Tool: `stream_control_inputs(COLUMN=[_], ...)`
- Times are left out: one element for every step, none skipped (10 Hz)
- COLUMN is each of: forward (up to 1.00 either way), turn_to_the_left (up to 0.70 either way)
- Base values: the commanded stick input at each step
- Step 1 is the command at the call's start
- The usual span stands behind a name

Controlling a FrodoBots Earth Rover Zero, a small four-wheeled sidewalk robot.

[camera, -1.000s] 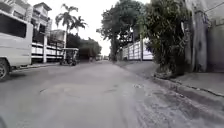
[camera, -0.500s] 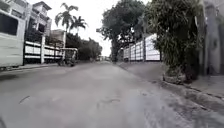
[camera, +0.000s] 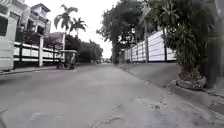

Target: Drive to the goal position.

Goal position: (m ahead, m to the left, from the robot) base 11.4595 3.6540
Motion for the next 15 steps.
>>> stream_control_inputs(forward=[1.0,1.0,1.0,1.0,1.0,1.0,1.0,1.0,1.0,1.0,1.0,1.0,1.0,1.0,1.0], turn_to_the_left=[0.02,-0.26,-0.37,-0.32,-0.07,0.07,0.06,0.01,0.1,0.09,0.03,0.04,0.11,0.18,0.0])
